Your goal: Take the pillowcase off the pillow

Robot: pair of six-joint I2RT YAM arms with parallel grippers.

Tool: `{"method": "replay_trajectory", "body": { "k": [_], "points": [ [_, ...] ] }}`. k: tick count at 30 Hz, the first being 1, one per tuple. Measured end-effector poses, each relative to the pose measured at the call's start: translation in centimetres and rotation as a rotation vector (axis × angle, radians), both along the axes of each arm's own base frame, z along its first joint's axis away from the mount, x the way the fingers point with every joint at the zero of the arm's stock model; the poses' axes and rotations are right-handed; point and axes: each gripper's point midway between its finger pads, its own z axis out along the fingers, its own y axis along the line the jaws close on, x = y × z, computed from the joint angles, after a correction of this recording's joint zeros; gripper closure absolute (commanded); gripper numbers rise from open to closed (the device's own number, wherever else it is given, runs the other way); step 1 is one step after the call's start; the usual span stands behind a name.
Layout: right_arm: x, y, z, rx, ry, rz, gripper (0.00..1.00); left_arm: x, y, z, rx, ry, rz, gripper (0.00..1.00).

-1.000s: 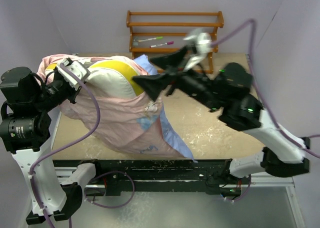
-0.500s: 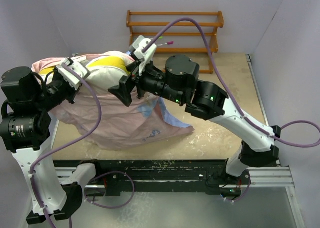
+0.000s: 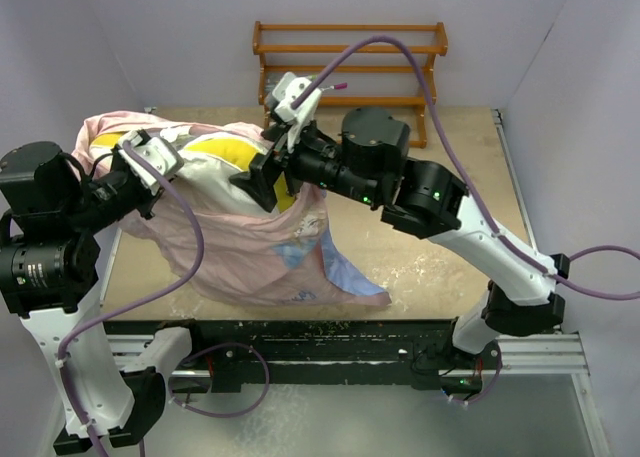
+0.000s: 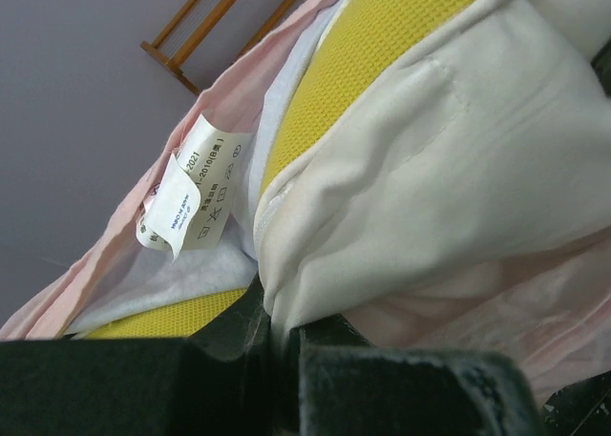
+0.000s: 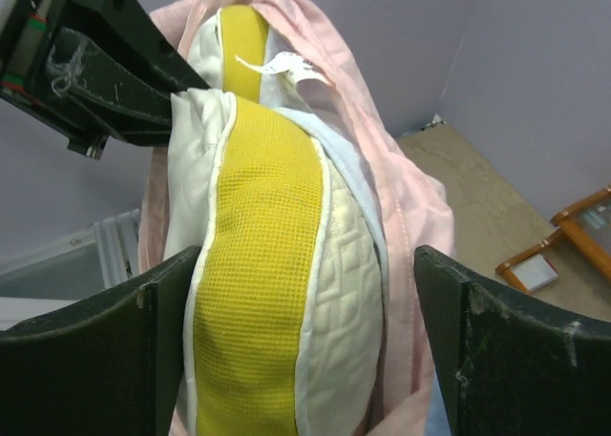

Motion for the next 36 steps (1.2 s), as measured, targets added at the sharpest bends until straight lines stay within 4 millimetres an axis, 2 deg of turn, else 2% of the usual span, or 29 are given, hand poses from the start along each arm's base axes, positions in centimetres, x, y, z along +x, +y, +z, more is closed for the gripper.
{"method": "replay_trajectory", "body": {
  "k": [3,4,6,8,9,10,12,13,15,16,20,24,26,31,36],
  "points": [
    [0.1,1.7,-1.8,-0.036,0.017,0.029,0.28,0.2,0.2,-0.2,0.001,0.015,0.012,1.00],
    [0.1,2.0,-2.1,-0.044,0.020,0.036,0.34,0.4,0.4,-0.2,0.003,0.020,0.022,1.00],
    [0.0,2.6,-2.6,-0.055,0.021,0.048,0.55,0.8,0.7,-0.3,0.004,0.034,0.038,1.00],
    [0.4,3.0,-2.9,-0.061,0.023,0.039,0.83,1.1,0.9,-0.5,0.004,0.046,0.050,0.98],
    [0.6,3.0,-3.0,-0.066,0.018,0.029,0.96,1.2,0.9,-0.6,0.004,0.048,0.052,0.89],
    [0.8,3.0,-3.1,-0.066,0.018,0.017,1.00,1.3,1.0,-0.7,0.004,0.052,0.053,0.74],
    [1.4,2.9,-3.2,-0.056,0.008,-0.013,1.00,1.3,1.0,-0.7,0.002,0.054,0.054,0.33],
    [1.6,2.6,-3.4,-0.054,0.004,-0.028,1.00,1.2,0.9,-0.6,-0.001,0.056,0.054,0.20],
    [2.0,1.5,-4.1,-0.049,-0.006,-0.050,1.00,0.7,0.8,-0.2,-0.005,0.056,0.053,0.03],
    [2.1,0.8,-4.4,-0.049,-0.008,-0.060,1.00,0.7,0.8,0.1,-0.010,0.058,0.055,0.00],
    [2.8,-3.3,-4.9,-0.020,-0.029,-0.117,1.00,0.9,1.6,1.5,-0.004,0.024,0.109,0.00],
    [2.9,-7.8,-5.0,-0.001,-0.054,-0.178,1.00,2.3,3.3,1.3,0.024,0.028,0.197,0.00],
    [2.4,-9.3,-4.8,0.006,-0.071,-0.186,1.00,3.1,3.8,1.0,0.029,0.044,0.218,0.02],
    [0.9,-11.7,-3.9,0.018,-0.122,-0.176,1.00,5.1,4.5,1.7,0.008,0.048,0.260,0.14],
    [0.3,-11.9,-3.0,0.007,-0.163,-0.144,1.00,7.0,4.2,3.0,-0.061,0.051,0.256,0.20]
  ]
}}
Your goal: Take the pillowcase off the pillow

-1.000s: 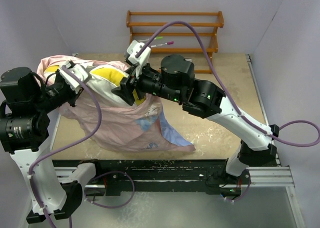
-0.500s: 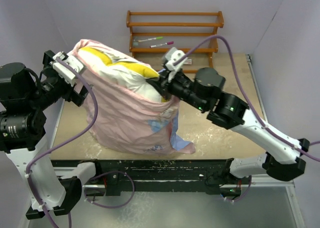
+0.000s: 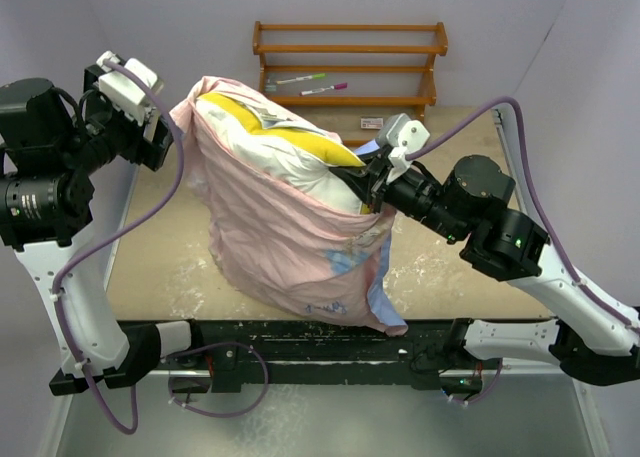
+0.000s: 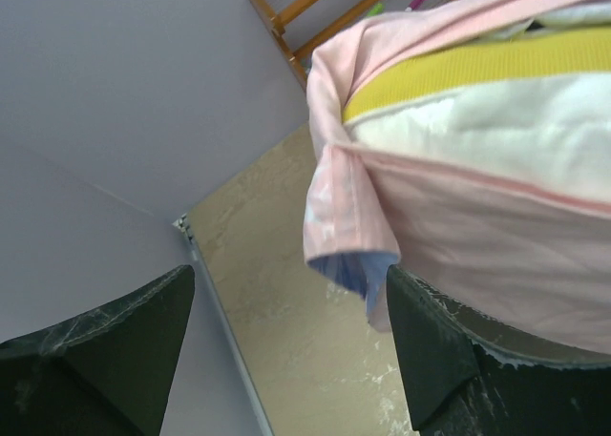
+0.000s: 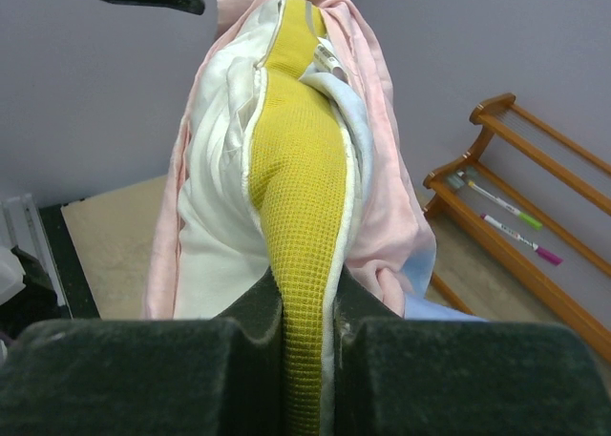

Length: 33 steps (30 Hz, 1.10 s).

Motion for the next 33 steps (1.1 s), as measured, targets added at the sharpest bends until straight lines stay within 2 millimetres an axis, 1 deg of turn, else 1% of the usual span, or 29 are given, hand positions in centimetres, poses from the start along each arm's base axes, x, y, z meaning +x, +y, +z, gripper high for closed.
{"method": "replay_trajectory", "body": {
  "k": [2,4,7,8,9,11,12,13,14,15,16,17,19,21,22,25,26,27,30,31,33],
  "points": [
    [-0.1,0.4,0.1,-0.010,-0.009,0.017,1.00,0.4,-0.5,0.1,-0.027,0.008,-0.026,0.25],
    [-0.1,0.6,0.1,-0.019,-0.015,0.025,1.00,0.5,-1.2,0.0,-0.048,0.022,-0.059,0.36],
    [-0.2,0.8,0.1,-0.027,-0.022,0.037,1.00,0.3,-1.5,-0.5,-0.057,0.042,-0.081,0.56],
    [-0.2,0.8,0.1,-0.028,-0.024,0.039,1.00,0.2,-1.6,-0.5,-0.055,0.043,-0.081,0.61],
    [-0.2,0.8,0.1,-0.029,-0.027,0.040,1.00,0.2,-1.5,-0.5,-0.050,0.042,-0.081,0.63],
    [-0.3,0.8,0.1,-0.030,-0.029,0.042,1.00,0.2,-1.3,-1.0,-0.040,0.048,-0.076,0.61],
    [-0.3,0.8,0.1,-0.031,-0.030,0.043,1.00,0.1,-1.3,-1.3,-0.034,0.053,-0.074,0.55],
    [-0.4,0.8,0.2,-0.031,-0.031,0.047,1.00,0.1,-1.2,-1.6,-0.032,0.059,-0.071,0.41],
    [-0.5,0.8,0.2,-0.032,-0.030,0.051,1.00,0.1,-1.1,-2.0,-0.028,0.068,-0.069,0.25],
    [-0.6,0.8,0.2,-0.033,-0.030,0.059,1.00,0.1,-1.1,-2.4,-0.024,0.075,-0.070,0.18],
    [-0.8,0.8,0.3,-0.035,-0.029,0.067,1.00,0.1,-1.1,-2.6,-0.026,0.083,-0.071,0.15],
    [-0.9,0.7,0.3,-0.038,-0.028,0.073,1.00,0.2,-1.1,-2.9,-0.031,0.094,-0.071,0.14],
    [-1.3,0.7,0.4,-0.043,-0.024,0.091,1.00,0.3,-1.1,-3.2,-0.031,0.102,-0.071,0.17],
    [-1.5,0.7,0.4,-0.046,-0.021,0.101,1.00,0.4,-1.1,-3.3,-0.024,0.101,-0.073,0.29],
    [-1.6,0.7,0.4,-0.046,-0.021,0.105,1.00,0.4,-1.0,-3.4,-0.017,0.098,-0.075,0.39],
    [-1.9,0.8,0.3,-0.047,-0.017,0.121,1.00,0.8,-0.7,-4.1,0.010,0.099,-0.072,0.73],
    [-1.9,0.8,0.4,-0.046,-0.017,0.122,1.00,1.0,-0.5,-4.4,0.021,0.102,-0.070,0.82],
    [-2.0,0.7,0.4,-0.044,-0.018,0.123,1.00,1.1,-0.4,-4.9,0.032,0.108,-0.070,0.87],
    [-2.3,0.2,0.7,-0.036,-0.020,0.122,1.00,1.5,0.0,-6.3,0.058,0.127,-0.074,0.97],
    [-2.4,0.0,0.9,-0.032,-0.021,0.121,1.00,1.5,0.2,-6.6,0.063,0.130,-0.070,0.99],
    [-2.6,-0.5,1.2,-0.021,-0.025,0.118,1.00,1.4,0.4,-7.3,0.073,0.136,-0.072,1.00]
  ]
}}
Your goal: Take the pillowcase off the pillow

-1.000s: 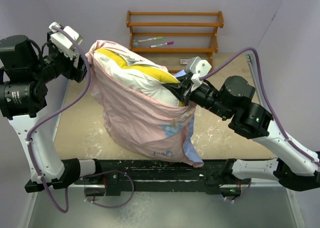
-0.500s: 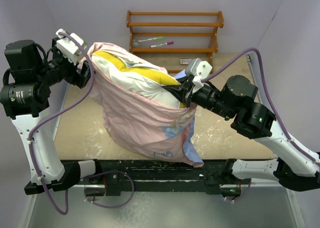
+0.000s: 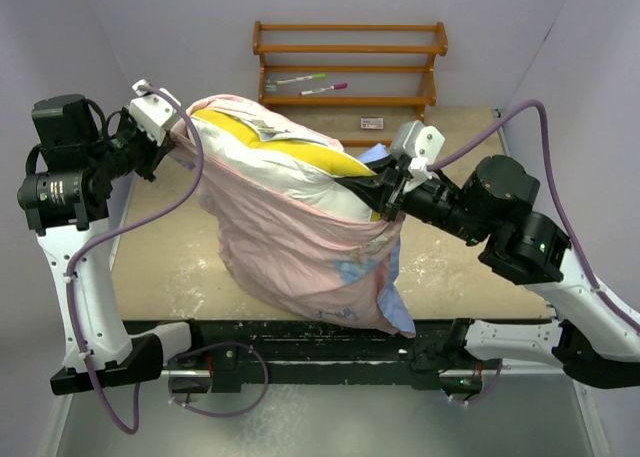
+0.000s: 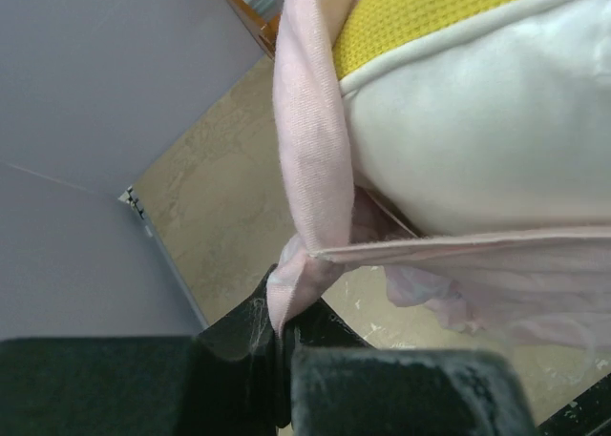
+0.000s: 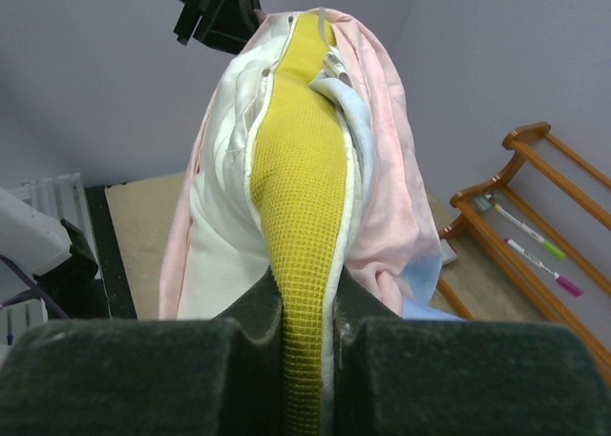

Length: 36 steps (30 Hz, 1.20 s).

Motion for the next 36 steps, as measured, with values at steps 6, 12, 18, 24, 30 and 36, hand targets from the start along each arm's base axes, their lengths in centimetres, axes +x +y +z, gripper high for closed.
{"method": "replay_trajectory", "body": {
  "k": [6,12,18,24,30,36],
  "points": [
    [-0.7,-1.0,0.7,0.051,-0.001,0.002,1.00,-0.4,0.6,-1.7,-0.011,0.004,0.009,1.00],
    [-1.5,-1.9,0.6,0.128,0.010,0.011,1.00,-0.4,1.1,-5.6,-0.093,0.086,-0.006,1.00],
    [-1.9,-2.3,1.0,0.199,0.015,0.020,1.00,-1.8,-0.9,-8.8,-0.178,0.186,-0.110,0.61],
    [-3.0,-1.8,3.8,0.264,-0.008,0.090,1.00,-3.4,-1.8,-5.7,-0.226,0.226,-0.145,0.24],
    [-3.2,0.6,5.5,0.239,-0.023,0.168,1.00,-5.5,-3.4,12.8,-0.121,-0.263,-0.204,0.16],
    [-0.8,2.4,4.1,0.092,-0.086,0.106,1.00,-12.1,-6.7,16.5,-0.128,-0.439,-0.269,0.14]
  ]
}}
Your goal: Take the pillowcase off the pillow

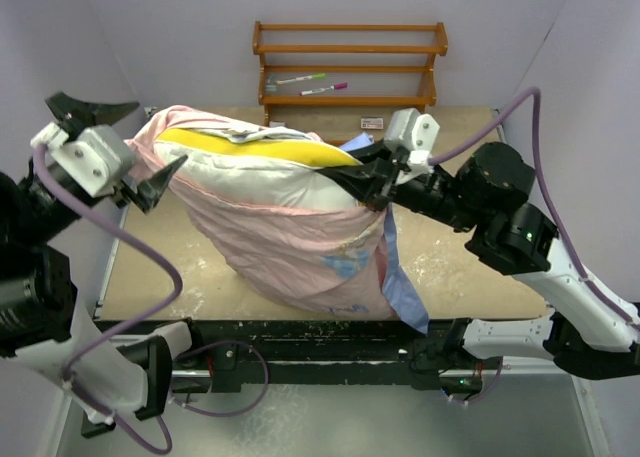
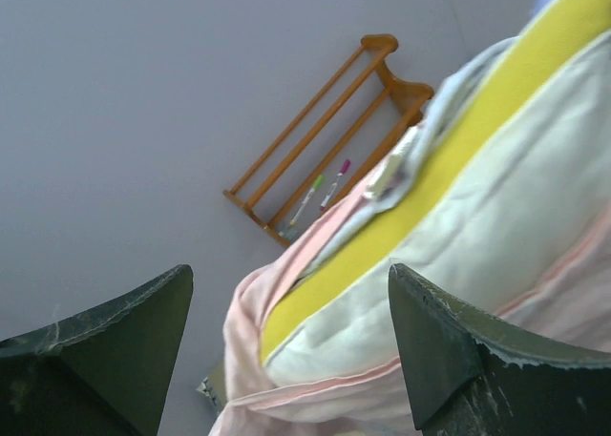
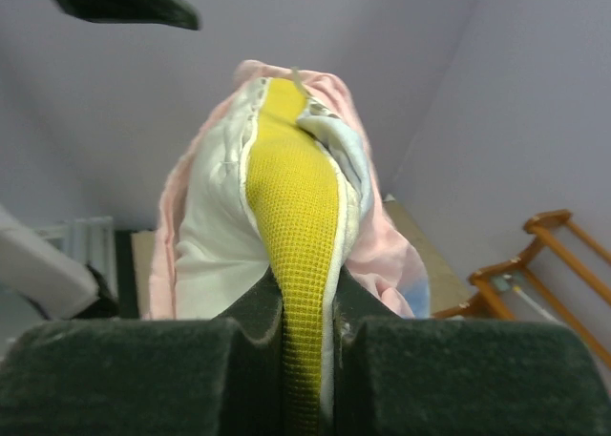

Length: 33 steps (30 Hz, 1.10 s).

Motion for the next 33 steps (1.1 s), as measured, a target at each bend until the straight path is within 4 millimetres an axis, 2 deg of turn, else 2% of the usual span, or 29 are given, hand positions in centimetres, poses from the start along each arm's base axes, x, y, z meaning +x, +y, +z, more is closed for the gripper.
{"method": "replay_trajectory", "body": {
  "k": [2,4,8,11,14,17,21,24,26,31,33],
  "points": [
    [1.2,0.6,0.3,-0.035,-0.066,-0.039,1.00,-0.6,-0.4,-0.3,-0.008,0.004,-0.016,0.14],
    [2.1,1.3,0.7,-0.065,-0.120,-0.060,1.00,-0.1,-0.4,-0.6,-0.016,0.025,-0.031,0.14],
    [2.7,3.5,1.6,-0.099,-0.186,-0.027,1.00,2.8,0.2,-2.8,-0.033,0.132,-0.065,0.15],
    [1.8,5.0,0.8,-0.125,-0.199,0.064,1.00,4.6,0.8,-4.3,-0.034,0.195,-0.071,0.19],
    [0.3,5.5,-0.1,-0.151,-0.197,0.161,1.00,5.7,1.5,-5.6,-0.021,0.233,-0.059,0.22],
    [-1.6,5.4,-0.9,-0.174,-0.193,0.260,1.00,5.5,1.6,-5.9,0.015,0.215,-0.048,0.22],
    [-3.5,4.5,-2.0,-0.207,-0.178,0.335,1.00,3.8,1.3,-6.5,0.084,0.178,-0.056,0.24],
    [-4.4,3.3,-3.3,-0.220,-0.169,0.351,1.00,2.4,1.0,-7.9,0.126,0.192,-0.065,0.31],
    [-4.9,2.5,-3.9,-0.219,-0.168,0.350,1.00,2.1,0.9,-9.7,0.140,0.237,-0.075,0.38],
    [-5.6,0.4,-4.4,-0.192,-0.179,0.318,1.00,2.3,0.6,-14.5,0.125,0.410,-0.121,0.68],
    [-5.5,0.0,-4.4,-0.180,-0.176,0.300,1.00,2.4,0.3,-15.8,0.109,0.463,-0.142,0.78]
  ]
}}
